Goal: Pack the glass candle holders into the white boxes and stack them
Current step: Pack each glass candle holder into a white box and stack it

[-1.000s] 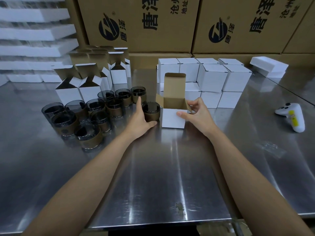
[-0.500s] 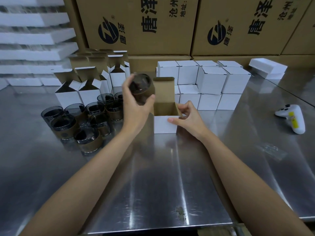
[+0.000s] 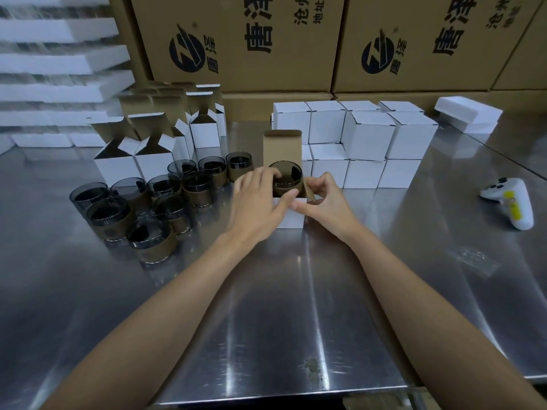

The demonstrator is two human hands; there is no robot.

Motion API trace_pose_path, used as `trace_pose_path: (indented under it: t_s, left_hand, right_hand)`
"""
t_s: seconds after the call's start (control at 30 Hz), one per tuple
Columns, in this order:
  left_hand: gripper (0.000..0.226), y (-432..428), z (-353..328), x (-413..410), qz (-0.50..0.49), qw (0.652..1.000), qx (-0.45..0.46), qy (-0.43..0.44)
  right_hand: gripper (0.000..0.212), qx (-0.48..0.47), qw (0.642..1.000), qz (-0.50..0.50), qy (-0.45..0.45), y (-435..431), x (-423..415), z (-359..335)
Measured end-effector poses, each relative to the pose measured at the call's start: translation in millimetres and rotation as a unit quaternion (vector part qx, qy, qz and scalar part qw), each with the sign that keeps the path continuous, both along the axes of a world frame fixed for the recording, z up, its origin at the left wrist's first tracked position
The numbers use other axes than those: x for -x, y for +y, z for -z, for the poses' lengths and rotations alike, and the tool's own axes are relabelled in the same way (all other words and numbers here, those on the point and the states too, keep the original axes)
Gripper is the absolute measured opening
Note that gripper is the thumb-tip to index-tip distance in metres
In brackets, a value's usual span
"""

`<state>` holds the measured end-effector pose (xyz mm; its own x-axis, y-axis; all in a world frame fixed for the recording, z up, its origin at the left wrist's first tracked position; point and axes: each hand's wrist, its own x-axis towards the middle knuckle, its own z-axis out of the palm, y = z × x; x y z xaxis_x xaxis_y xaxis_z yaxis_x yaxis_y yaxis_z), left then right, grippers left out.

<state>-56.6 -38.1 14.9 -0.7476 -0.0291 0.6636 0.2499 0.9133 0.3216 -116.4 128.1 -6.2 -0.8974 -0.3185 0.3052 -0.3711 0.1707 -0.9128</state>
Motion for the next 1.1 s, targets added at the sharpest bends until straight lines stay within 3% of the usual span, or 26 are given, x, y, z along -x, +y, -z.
trace_pose_path:
  t_s: [0.27, 0.53, 0.57, 0.63, 0.73, 0.8, 0.87, 0.93, 0.97, 1.1]
  left_hand:
    - [0.04, -0.6, -1.2, 0.4, -0.033, 0.994, 0.101, 0.008]
    - [0.046, -3.9, 3.3, 2.2, -0.026, 0.995, 0.089, -0.035]
    - [0.044, -3.0, 4.5, 1.4, -0.004, 0.998, 0.048, -0.031]
    - [0.043, -0.8, 7.6, -1.2, 0.055, 0.991, -0.122, -0.015]
    - [0.041, -3.2, 10.4, -1.5, 0.07, 0.922, -0.38, -0.016]
    - [0.038, -6.0, 10.4, 4.5, 0.073, 0.842, -0.533, -0.041]
    - [0.035, -10.0, 9.8, 11.1, 0.093, 0.723, -0.68, -0.078]
    - [0.027, -12.7, 11.5, 13.9, 0.12, 0.632, -0.759, -0.103]
    - [0.024, -13.2, 13.5, 14.7, 0.128, 0.625, -0.761, -0.118]
    - [0.028, -10.0, 17.8, 14.0, 0.13, 0.715, -0.667, -0.165]
  right_hand:
    - [0.06, -0.009, 1.0, 0.004, 0.007, -0.5, 0.2, 1.4]
    - [0.061, -0.011, 1.0, 0.005, 0.002, -1.3, -0.3, 0.8]
    - [0.06, -0.01, 1.0, 0.005, 0.001, -0.9, 0.5, 1.4]
    - [0.056, -0.01, 1.0, -0.001, -0.003, 0.5, 2.5, 2.3]
    - [0.045, 0.05, 0.997, -0.017, -0.058, 3.9, 4.5, 0.7]
    - [0.03, 0.126, 0.986, -0.016, -0.106, 4.8, 6.3, -3.0]
    - [0.02, 0.17, 0.975, 0.032, -0.138, 4.2, 8.1, -8.2]
    - [0.018, 0.2, 0.962, 0.084, -0.166, 4.5, 9.0, -10.1]
    - [0.02, 0.208, 0.958, 0.093, -0.176, 4.8, 8.5, -9.9]
    - [0.023, 0.215, 0.957, 0.045, -0.187, -3.3, 3.1, -8.1]
